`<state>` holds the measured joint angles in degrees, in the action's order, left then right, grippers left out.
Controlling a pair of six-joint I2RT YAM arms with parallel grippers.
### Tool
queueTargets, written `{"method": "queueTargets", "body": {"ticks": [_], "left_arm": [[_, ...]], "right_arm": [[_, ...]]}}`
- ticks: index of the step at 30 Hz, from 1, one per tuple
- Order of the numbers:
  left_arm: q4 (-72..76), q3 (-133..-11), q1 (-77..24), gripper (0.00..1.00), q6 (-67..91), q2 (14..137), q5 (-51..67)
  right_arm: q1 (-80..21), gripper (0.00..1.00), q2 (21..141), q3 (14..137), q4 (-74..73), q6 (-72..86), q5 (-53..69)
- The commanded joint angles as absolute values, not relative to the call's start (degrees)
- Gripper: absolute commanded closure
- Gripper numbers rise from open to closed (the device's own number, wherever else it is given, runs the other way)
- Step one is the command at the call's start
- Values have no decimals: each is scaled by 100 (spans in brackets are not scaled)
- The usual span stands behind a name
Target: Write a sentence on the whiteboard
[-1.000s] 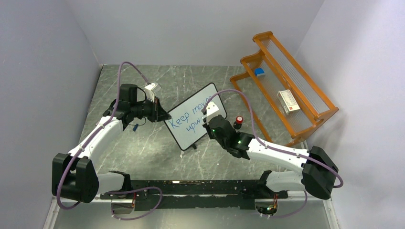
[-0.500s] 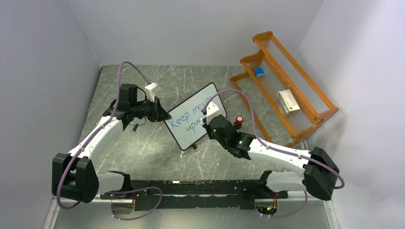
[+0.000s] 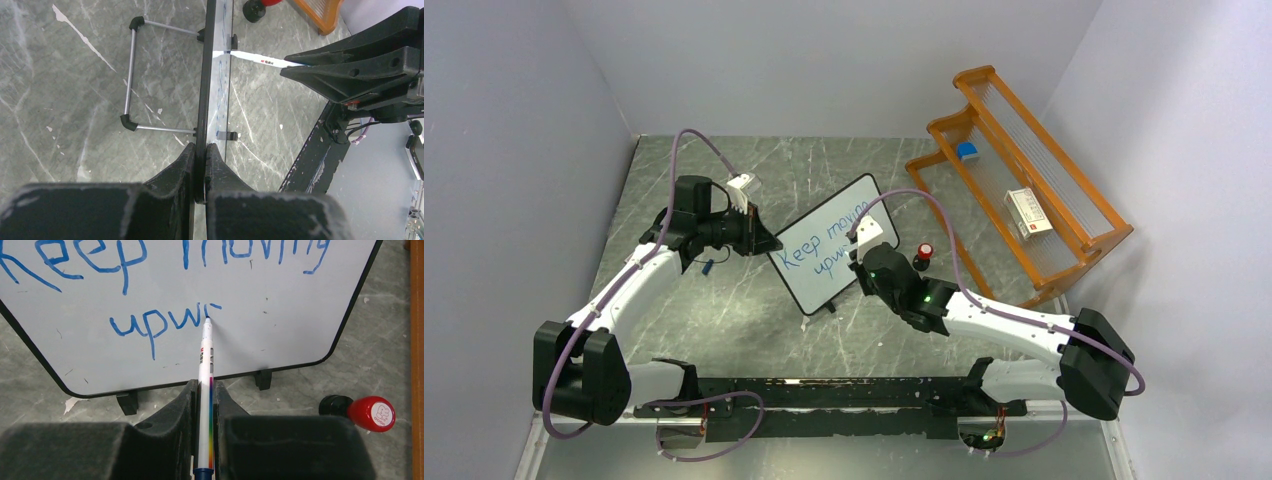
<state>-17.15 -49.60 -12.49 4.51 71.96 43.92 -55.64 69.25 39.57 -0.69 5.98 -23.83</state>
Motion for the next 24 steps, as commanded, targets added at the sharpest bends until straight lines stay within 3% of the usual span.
{"method": "queueTargets", "body": {"ticks": [1,24], "left_arm": [[-2170,-4834,-1274,95,97,7459,3498],[-2170,-4834,-1274,95,92,7462,3524]], "right_arm": [[-5543,100,6974,3874,-158,661,-2442],[-5460,100,7068,4029,301,517,-2660]]}}
